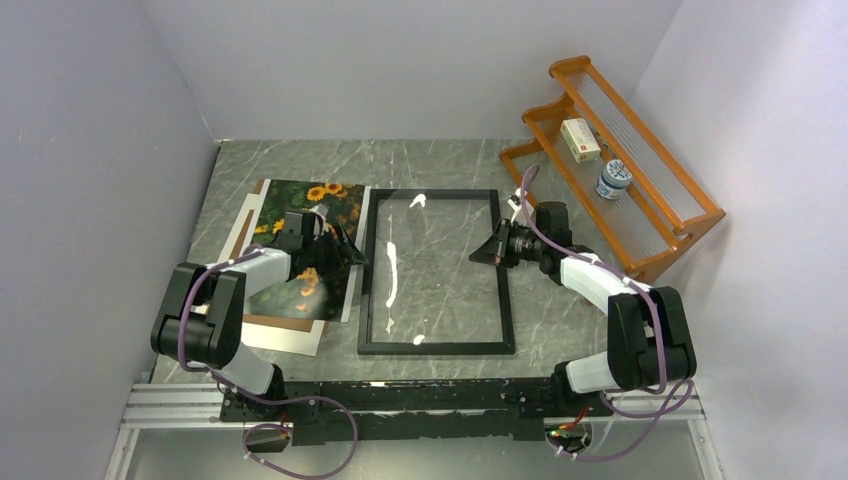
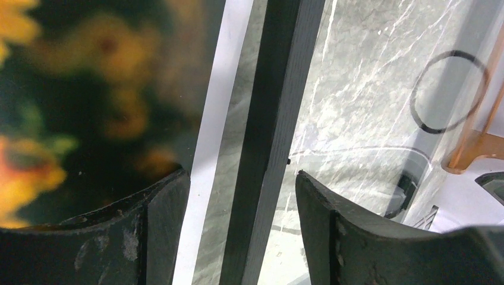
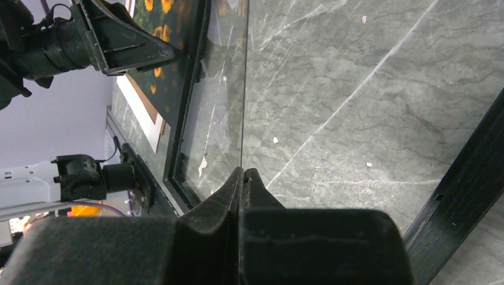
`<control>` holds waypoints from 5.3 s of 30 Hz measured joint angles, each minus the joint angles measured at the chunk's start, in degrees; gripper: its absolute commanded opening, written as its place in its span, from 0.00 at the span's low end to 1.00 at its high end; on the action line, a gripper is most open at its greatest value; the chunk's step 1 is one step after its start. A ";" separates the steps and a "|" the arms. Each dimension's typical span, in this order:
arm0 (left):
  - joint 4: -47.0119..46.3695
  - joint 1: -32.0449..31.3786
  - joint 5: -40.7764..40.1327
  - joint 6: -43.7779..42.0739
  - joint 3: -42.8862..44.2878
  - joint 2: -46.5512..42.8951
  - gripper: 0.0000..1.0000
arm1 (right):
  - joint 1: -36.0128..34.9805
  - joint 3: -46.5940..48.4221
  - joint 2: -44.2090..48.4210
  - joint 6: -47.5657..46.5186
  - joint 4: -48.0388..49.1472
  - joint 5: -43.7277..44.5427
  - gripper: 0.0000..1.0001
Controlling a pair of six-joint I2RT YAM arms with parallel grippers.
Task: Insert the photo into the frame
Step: Place the photo frame item in the photo frame.
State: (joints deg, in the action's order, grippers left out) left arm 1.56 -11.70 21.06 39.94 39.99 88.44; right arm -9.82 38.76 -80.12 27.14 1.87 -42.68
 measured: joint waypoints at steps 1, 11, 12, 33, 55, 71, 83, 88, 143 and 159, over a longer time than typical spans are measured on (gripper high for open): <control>0.00 0.00 -0.04 0.00 0.02 0.00 0.71 | 0.00 -0.31 0.09 -0.07 0.42 -0.15 0.00; 0.02 0.00 -0.61 0.13 0.22 0.00 0.71 | -0.42 -2.19 1.09 -1.42 3.39 -2.99 0.00; 0.02 0.00 -0.68 0.13 0.22 0.00 0.71 | -0.44 -2.40 1.49 -1.57 3.61 -3.19 0.00; 2.14 -0.07 -5.70 0.35 0.66 -1.92 0.70 | -1.11 -0.50 7.58 4.11 4.72 -9.05 0.00; 8.24 -0.07 -19.63 4.50 -1.33 -14.88 0.72 | -4.55 8.02 -2.47 18.97 9.75 -8.33 0.00; 1.42 -0.07 -3.74 0.83 -0.39 -2.08 0.74 | 2.03 6.16 -10.58 2.75 -0.50 -4.26 0.00; 0.24 -3.76 -0.96 -2.93 3.48 2.62 0.72 | 3.91 1.97 -11.30 2.21 3.32 -6.43 0.00; 0.46 -4.20 -1.84 -3.13 4.39 3.34 0.71 | 3.91 1.53 -10.62 4.96 5.92 -8.59 0.00; 4.76 -3.72 -7.67 -1.86 6.25 2.49 0.73 | 0.04 2.82 -8.39 10.45 7.10 -6.71 0.00; 2.93 -5.03 -2.93 -3.76 10.95 8.83 0.71 | 2.54 0.22 -9.09 7.89 8.68 -8.46 0.00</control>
State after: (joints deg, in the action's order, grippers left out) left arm 4.49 -16.73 18.13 36.18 50.94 97.27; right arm -7.29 38.98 -89.21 35.03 10.55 -51.13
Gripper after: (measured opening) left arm 0.699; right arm 0.010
